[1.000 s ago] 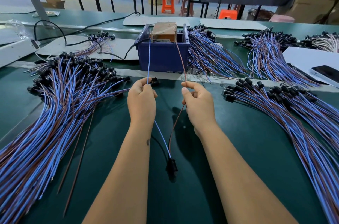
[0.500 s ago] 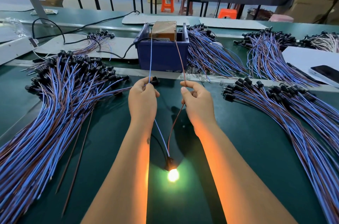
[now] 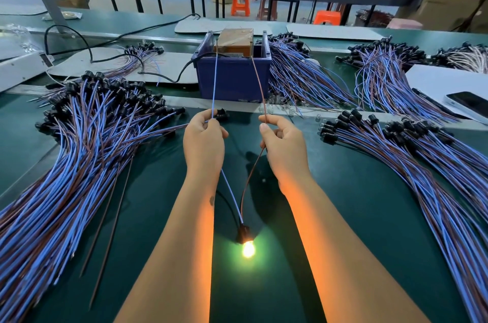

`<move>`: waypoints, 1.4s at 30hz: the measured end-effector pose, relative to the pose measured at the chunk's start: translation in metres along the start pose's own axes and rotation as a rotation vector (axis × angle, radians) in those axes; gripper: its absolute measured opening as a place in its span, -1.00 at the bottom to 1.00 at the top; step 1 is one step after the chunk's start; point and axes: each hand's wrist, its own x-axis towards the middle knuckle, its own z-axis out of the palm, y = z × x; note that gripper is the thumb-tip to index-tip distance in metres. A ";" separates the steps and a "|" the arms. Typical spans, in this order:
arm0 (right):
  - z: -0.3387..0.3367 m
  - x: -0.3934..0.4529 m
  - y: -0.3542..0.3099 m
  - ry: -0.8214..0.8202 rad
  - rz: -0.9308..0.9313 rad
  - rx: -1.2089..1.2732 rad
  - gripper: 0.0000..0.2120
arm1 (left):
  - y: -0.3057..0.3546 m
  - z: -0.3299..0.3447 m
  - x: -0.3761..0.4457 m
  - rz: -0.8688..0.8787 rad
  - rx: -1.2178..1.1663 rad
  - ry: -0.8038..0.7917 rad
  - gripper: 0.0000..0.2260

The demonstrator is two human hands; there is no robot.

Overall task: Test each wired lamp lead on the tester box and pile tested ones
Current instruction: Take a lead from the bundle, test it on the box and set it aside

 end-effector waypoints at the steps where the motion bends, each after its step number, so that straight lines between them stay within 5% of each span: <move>1: 0.000 0.000 0.000 0.001 0.001 -0.003 -0.85 | 0.000 0.000 0.000 0.003 -0.001 0.001 -0.71; 7: 0.001 -0.001 -0.001 0.046 -0.106 0.101 -0.81 | 0.002 0.001 0.000 0.007 -0.057 -0.087 -0.81; 18: 0.010 -0.007 -0.005 -0.156 -0.184 0.101 -0.92 | 0.007 0.005 -0.009 0.020 -0.176 -0.368 -0.81; 29: 0.009 -0.006 -0.002 -0.351 -0.072 -0.005 -0.69 | 0.007 -0.001 0.001 -0.075 -0.442 -0.192 -0.80; 35: -0.004 0.004 -0.002 -0.038 0.061 0.503 -0.89 | 0.001 0.001 -0.002 0.164 -0.221 -0.153 -0.86; 42: -0.027 0.021 0.007 0.255 0.168 0.646 -0.75 | -0.004 0.013 -0.016 0.362 0.047 -0.508 -0.80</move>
